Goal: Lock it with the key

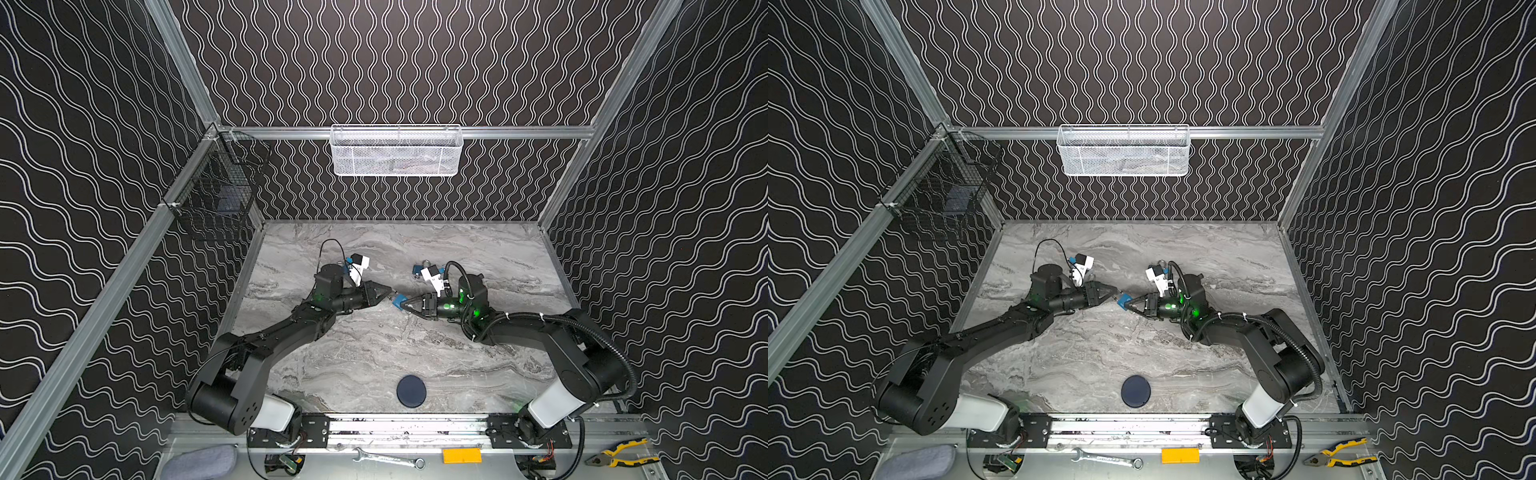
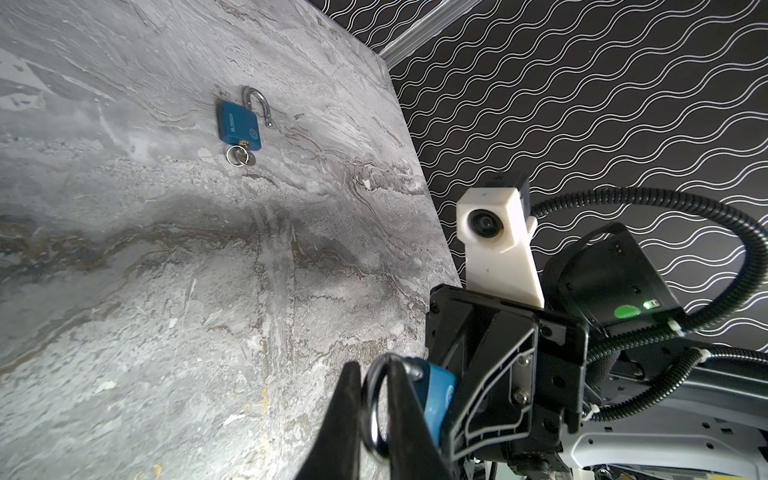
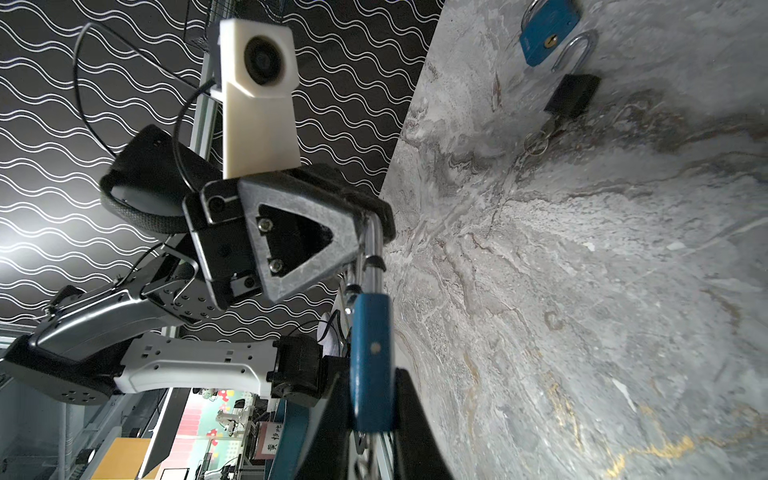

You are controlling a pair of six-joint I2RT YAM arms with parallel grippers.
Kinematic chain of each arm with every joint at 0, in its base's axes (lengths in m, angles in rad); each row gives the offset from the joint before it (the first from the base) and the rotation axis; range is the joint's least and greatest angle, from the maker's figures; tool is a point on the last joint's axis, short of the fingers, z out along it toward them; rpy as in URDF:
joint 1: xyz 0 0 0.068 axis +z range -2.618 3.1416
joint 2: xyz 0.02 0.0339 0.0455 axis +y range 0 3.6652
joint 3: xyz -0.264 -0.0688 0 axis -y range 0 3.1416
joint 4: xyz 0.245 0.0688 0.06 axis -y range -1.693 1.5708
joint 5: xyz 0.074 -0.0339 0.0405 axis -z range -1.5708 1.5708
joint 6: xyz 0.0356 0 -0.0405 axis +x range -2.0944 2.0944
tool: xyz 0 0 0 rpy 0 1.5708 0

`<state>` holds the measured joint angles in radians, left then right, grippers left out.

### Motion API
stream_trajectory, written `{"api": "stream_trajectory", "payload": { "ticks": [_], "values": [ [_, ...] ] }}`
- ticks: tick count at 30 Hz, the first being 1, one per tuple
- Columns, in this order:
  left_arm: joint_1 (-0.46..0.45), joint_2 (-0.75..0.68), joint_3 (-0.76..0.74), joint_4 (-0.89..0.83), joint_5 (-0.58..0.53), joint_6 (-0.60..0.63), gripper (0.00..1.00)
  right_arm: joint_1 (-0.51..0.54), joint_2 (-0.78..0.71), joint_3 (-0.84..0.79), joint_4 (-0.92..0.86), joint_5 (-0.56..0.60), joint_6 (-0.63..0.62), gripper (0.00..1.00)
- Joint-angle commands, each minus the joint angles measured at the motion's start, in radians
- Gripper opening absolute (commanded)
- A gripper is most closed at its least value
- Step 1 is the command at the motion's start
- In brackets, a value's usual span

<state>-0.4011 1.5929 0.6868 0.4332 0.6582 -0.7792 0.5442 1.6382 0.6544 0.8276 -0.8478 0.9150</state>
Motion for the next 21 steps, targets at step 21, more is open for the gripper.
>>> {"api": "stream_trajectory", "payload": {
  "ticks": [21],
  "values": [
    [-0.026,-0.016,-0.001,-0.005,-0.005,0.052,0.02,-0.004,0.015,0.046,0.288,-0.063,0.228,0.0]
  ]
}}
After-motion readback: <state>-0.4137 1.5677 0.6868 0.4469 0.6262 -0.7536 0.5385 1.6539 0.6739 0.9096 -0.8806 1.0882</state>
